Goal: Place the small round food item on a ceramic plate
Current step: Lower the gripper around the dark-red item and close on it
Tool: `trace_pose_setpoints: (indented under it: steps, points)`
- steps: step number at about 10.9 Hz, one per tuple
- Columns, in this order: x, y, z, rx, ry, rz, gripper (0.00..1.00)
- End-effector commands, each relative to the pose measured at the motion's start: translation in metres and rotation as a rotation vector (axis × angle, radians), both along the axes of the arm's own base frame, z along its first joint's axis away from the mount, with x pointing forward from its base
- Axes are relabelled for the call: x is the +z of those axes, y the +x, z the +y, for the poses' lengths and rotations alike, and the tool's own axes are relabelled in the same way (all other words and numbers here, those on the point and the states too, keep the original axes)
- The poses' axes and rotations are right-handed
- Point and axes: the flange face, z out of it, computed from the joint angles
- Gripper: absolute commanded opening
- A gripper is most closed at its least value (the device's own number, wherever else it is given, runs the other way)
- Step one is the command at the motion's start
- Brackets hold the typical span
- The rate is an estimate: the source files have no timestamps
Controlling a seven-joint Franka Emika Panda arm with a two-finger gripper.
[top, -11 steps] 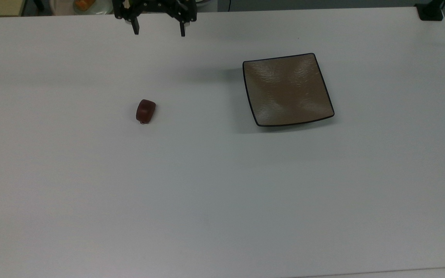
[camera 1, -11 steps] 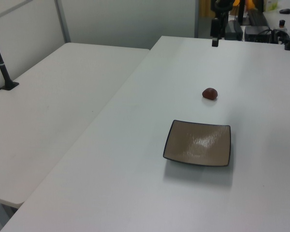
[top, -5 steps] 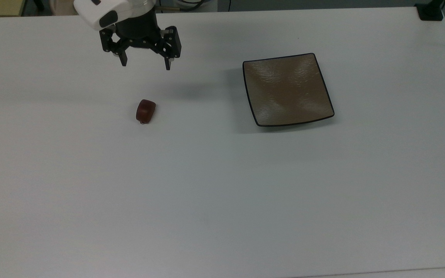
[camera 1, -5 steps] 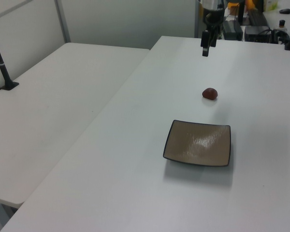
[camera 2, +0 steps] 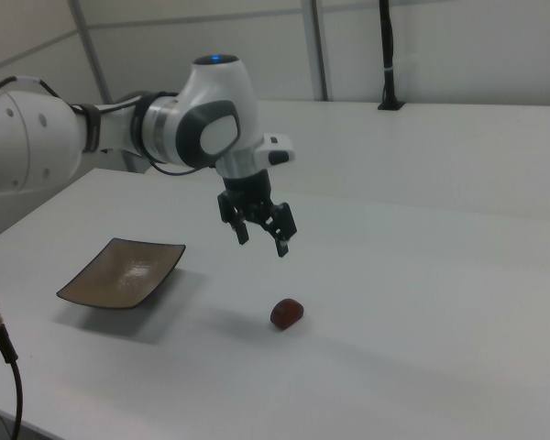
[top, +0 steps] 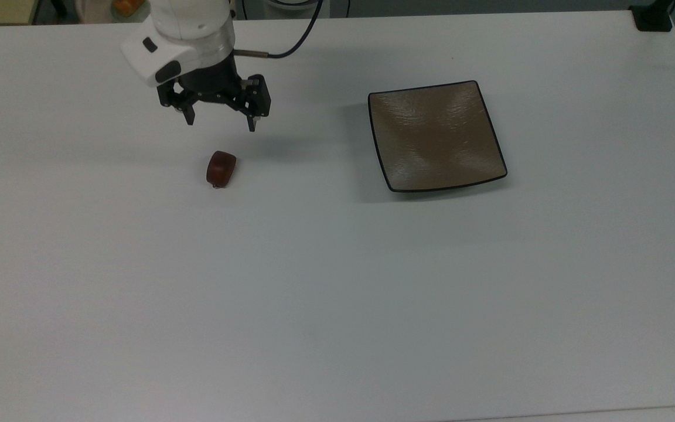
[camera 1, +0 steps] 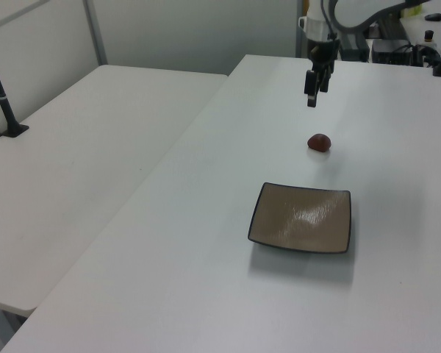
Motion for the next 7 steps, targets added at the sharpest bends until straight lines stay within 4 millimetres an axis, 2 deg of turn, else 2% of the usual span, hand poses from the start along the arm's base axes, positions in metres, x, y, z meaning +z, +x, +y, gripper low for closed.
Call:
trace_pose_setpoints:
  steps: [1, 3, 6, 7]
  points:
    - [-0.028, -0.001, -0.005, -0.006, -0.01, 0.011, 1.0]
    - [-0.056, -0.006, -0.005, -0.007, -0.009, -0.014, 1.0]
    - [-0.087, -0.001, -0.008, -0.011, -0.013, -0.009, 1.0]
    - [-0.091, 0.0, -0.013, -0.018, -0.014, -0.021, 1.0]
